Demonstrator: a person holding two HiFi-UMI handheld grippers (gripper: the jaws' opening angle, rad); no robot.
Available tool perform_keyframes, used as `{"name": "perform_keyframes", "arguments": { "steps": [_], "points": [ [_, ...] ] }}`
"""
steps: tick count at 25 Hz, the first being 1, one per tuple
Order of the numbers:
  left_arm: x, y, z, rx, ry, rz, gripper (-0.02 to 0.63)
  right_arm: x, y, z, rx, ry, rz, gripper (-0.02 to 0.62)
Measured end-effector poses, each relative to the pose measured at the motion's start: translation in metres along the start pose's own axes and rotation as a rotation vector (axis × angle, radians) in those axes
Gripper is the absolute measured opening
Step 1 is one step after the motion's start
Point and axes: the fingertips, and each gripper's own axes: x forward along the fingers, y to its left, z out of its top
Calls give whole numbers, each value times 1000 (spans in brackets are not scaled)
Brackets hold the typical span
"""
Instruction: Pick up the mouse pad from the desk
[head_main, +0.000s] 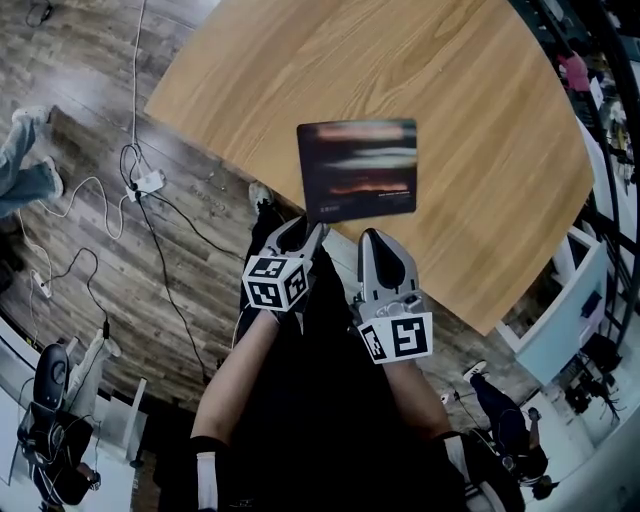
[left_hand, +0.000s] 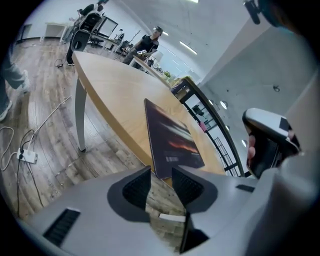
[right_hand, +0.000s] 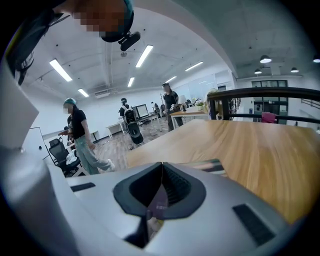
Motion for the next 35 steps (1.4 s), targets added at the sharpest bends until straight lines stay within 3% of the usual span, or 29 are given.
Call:
{"name": "perform_keyframes", "arguments": {
  "steps": [20, 35],
  "points": [
    [0, -3, 4, 3, -40, 26, 34, -14, -10, -8, 3, -2, -16, 31],
    [-25, -39, 27, 175, -68, 4, 31, -29, -14, 6, 4, -44, -20, 31]
  ]
}}
